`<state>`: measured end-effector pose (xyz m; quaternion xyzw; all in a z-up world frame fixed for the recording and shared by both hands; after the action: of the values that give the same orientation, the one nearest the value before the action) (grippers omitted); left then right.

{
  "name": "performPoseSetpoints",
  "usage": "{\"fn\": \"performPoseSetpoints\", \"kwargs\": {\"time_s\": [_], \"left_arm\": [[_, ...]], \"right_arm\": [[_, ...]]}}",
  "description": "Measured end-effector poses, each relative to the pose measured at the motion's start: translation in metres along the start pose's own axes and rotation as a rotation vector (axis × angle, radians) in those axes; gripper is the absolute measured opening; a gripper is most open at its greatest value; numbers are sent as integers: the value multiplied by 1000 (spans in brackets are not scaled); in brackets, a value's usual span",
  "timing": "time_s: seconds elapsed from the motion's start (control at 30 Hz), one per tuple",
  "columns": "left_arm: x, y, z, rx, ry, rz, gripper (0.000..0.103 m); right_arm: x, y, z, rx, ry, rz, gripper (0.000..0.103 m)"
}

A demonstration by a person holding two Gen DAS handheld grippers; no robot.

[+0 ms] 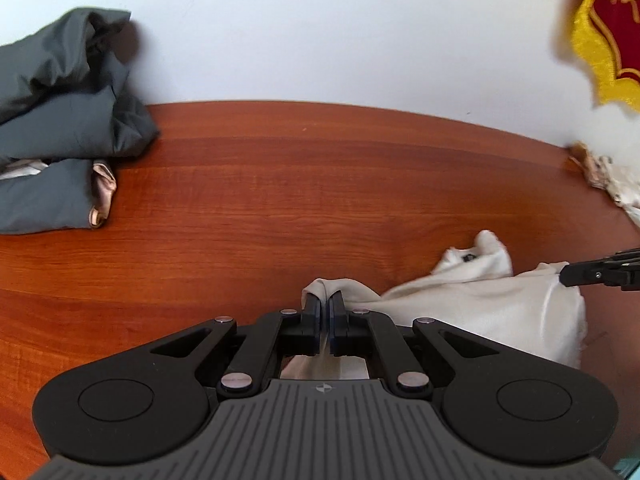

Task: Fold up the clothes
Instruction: 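Grasp the folded shirt bundle with both grippers and lift it, then lower the cream shirt bundle and open both grippers to release it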

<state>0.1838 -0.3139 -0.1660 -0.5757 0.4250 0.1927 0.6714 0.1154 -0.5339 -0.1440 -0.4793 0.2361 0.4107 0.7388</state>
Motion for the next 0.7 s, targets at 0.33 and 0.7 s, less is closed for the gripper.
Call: {"fn": "performPoseSetpoints", "kwargs": {"time_s": [0.33,0.7], "left_arm": [[47,11,13,-8,-41,89,5],[69,21,14,2,-39,148,6]], "right_arm": [[67,-13,-33,4,60,68,9],[91,-10,-48,22,62,93,10]]}}
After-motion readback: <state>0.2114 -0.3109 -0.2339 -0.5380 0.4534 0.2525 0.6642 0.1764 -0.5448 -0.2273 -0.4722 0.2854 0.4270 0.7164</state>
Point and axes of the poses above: each gripper's, at about its wrist camera, not at the fingertips, and x roughly the way its jaws point, z to its left, y to its underside, the point moved 10 cm from there along x, roughly the way its jaws point, and after that the axes turned 9 degrees about -y, right-handed, at the moved point
